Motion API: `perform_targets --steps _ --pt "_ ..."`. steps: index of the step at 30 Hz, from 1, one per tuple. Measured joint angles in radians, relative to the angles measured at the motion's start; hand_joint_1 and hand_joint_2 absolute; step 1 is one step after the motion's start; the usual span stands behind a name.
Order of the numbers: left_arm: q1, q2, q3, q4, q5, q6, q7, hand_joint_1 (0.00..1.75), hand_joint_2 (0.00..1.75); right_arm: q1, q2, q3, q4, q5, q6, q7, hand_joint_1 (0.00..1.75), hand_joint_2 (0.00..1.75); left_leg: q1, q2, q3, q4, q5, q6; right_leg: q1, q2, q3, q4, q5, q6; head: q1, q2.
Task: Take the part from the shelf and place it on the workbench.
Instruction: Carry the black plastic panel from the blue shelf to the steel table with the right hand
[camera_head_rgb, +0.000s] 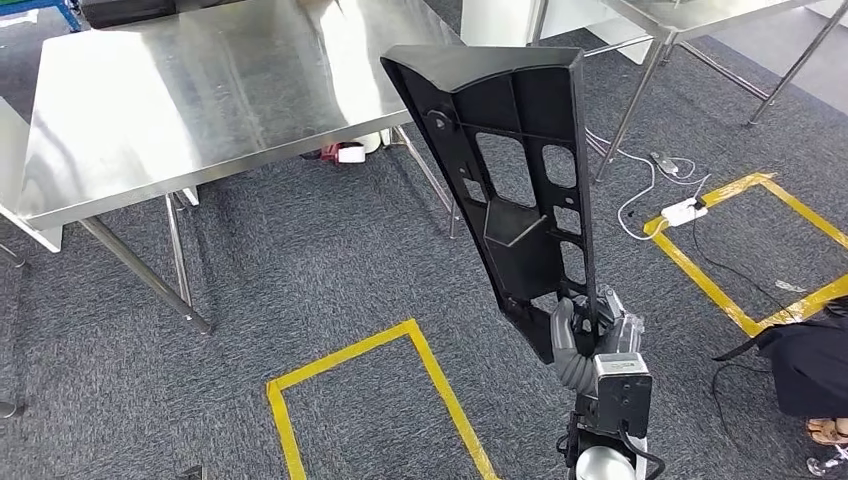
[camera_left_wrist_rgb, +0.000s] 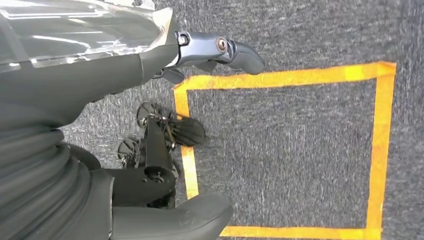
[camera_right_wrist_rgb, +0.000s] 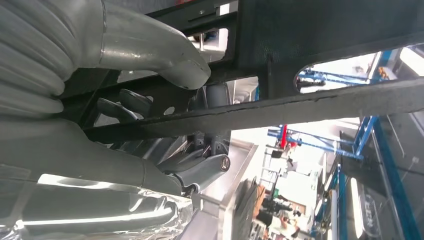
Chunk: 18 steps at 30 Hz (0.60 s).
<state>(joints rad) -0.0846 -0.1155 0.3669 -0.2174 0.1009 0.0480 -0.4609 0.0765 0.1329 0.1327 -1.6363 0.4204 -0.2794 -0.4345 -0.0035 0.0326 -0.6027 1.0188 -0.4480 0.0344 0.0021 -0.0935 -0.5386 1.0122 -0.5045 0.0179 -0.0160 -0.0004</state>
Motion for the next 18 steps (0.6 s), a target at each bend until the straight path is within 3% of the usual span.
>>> perform_targets --steps 1,3,5,6,7,9,10,12,14,16,18 --pt "0.0 0.0 0.0 0.0 -0.002 0.0 0.0 0.0 1.75 0.0 0.0 0.0 -0.001 0.003 -0.001 0.0 1.75 1.75 0.004 -0.01 0.004 -0.006 0.004 0.006 0.0 0.018 -0.007 0.018 -0.011 0.002 0.001 0.0" --pt "-0.001 -0.001 0.001 0.0 -0.005 0.001 0.0 0.0 1.75 0.002 -0.002 0.0 -0.002 0.008 -0.005 0.0 1.75 1.75 0.009 -0.029 0.009 -0.014 0.011 0.013 -0.006 0.066 -0.052 0.116 -0.058 -0.001 0.004 0.0" --pt "-0.001 -0.001 0.002 0.0 -0.006 0.001 0.0 0.0 1.75 0.006 -0.005 0.0 -0.002 0.011 -0.007 0.001 1.75 1.75 0.009 -0.053 0.007 -0.014 0.012 0.015 -0.009 0.085 -0.116 0.242 -0.104 -0.002 0.007 0.0" --pt "0.0 -0.002 0.002 0.0 -0.007 0.0 0.001 0.0 1.75 0.008 -0.007 0.0 -0.002 0.012 -0.008 0.001 1.75 1.75 0.009 -0.064 0.006 -0.013 0.012 0.015 -0.011 0.087 -0.133 0.271 -0.108 0.003 0.007 0.0" --pt "0.001 -0.002 0.002 0.0 -0.007 0.0 0.001 0.0 1.75 0.009 -0.008 0.0 -0.002 0.013 -0.01 0.001 1.75 1.75 0.01 -0.075 0.007 -0.012 0.012 0.015 -0.013 0.088 -0.13 0.257 -0.094 0.011 0.007 0.0" --pt "0.002 -0.003 0.002 0.0 -0.009 0.0 0.001 0.0 1.75 0.008 -0.009 0.0 -0.002 0.012 -0.014 -0.001 1.75 1.75 0.012 -0.091 0.008 -0.008 0.01 0.011 -0.02 0.091 -0.076 0.129 -0.033 0.031 0.008 0.0" --pt "0.003 -0.003 0.002 0.0 -0.01 0.001 0.002 0.0 1.75 0.007 -0.01 0.0 -0.001 0.009 -0.016 -0.002 1.75 1.75 0.011 -0.098 0.008 -0.005 0.008 0.006 -0.021 0.093 -0.047 0.063 -0.005 0.036 0.009 0.0" --pt "0.004 -0.002 0.003 0.0 -0.011 0.002 0.003 0.0 1.75 0.006 -0.012 0.0 0.0 0.002 -0.02 -0.003 1.75 1.75 0.008 -0.105 0.005 0.001 0.003 0.0 -0.022 0.097 -0.019 -0.002 0.02 0.028 0.009 0.0" --pt "0.006 -0.001 0.004 0.0 -0.011 0.003 0.003 0.0 1.75 0.005 -0.014 -0.002 0.001 -0.002 -0.023 -0.003 1.75 1.75 0.006 -0.105 0.002 0.002 0.004 0.009 -0.021 0.1 -0.018 -0.004 0.025 0.016 0.007 0.0" --pt "0.008 0.0 0.006 0.0 -0.011 0.003 0.003 0.0 1.75 0.005 -0.014 -0.002 0.001 -0.004 -0.026 -0.002 1.75 1.75 0.007 -0.102 0.003 0.0 0.006 0.017 -0.019 0.103 -0.019 -0.004 0.026 0.014 0.006 0.0" --pt "0.009 0.0 0.009 0.0 -0.012 0.003 0.003 0.0 1.75 0.005 -0.015 -0.003 0.001 -0.004 -0.026 -0.001 1.75 1.75 0.007 -0.099 0.006 -0.004 0.006 0.018 -0.017 0.105 -0.018 -0.004 0.026 0.012 0.006 0.0"
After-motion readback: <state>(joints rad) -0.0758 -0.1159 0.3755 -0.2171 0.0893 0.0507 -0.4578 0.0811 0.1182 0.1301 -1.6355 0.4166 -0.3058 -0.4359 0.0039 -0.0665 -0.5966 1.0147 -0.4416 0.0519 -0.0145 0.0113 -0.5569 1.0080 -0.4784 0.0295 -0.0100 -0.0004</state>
